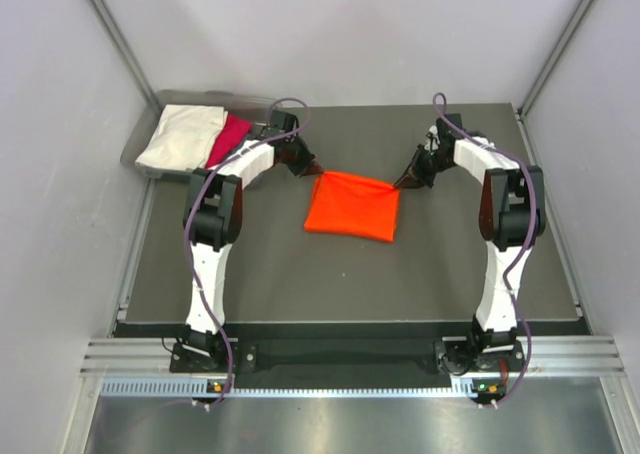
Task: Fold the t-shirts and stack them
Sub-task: Fold the tshirt
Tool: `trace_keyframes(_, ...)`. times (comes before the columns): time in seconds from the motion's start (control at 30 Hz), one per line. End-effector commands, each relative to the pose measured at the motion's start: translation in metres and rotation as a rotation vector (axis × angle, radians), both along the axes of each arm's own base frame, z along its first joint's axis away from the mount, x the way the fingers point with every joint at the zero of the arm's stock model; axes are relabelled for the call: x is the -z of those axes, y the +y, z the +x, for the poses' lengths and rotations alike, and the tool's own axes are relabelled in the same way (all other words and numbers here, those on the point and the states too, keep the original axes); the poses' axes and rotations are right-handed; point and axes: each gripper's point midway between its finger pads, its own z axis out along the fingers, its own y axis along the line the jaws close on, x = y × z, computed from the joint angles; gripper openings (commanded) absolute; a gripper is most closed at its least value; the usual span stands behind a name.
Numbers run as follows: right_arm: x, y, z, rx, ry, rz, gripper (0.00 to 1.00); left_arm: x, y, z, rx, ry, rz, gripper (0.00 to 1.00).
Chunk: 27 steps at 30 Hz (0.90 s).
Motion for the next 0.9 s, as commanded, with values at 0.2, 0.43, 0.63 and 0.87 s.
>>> trace_keyframes(0.2,-0.003,-0.008,0.021,-0.005,-0.038,-0.004,0.08,-0.015,0.023,0.001,-0.061,-0.027,0.057,0.0)
trace_keyframes(0.43,-0.01,-0.006,0.021,-0.007,-0.054,0.005,0.09,-0.039,0.031,-0.004,-0.065,-0.091,0.085,0.0)
trace_keyframes(0.63,-0.008,-0.004,0.027,-0.009,-0.061,0.02,0.11,-0.028,0.037,-0.006,-0.071,-0.056,0.09,0.0)
trace_keyframes(0.87,-0.007,-0.002,0.033,-0.006,-0.062,0.026,0.16,-0.033,0.043,-0.008,-0.095,-0.069,0.108,0.0)
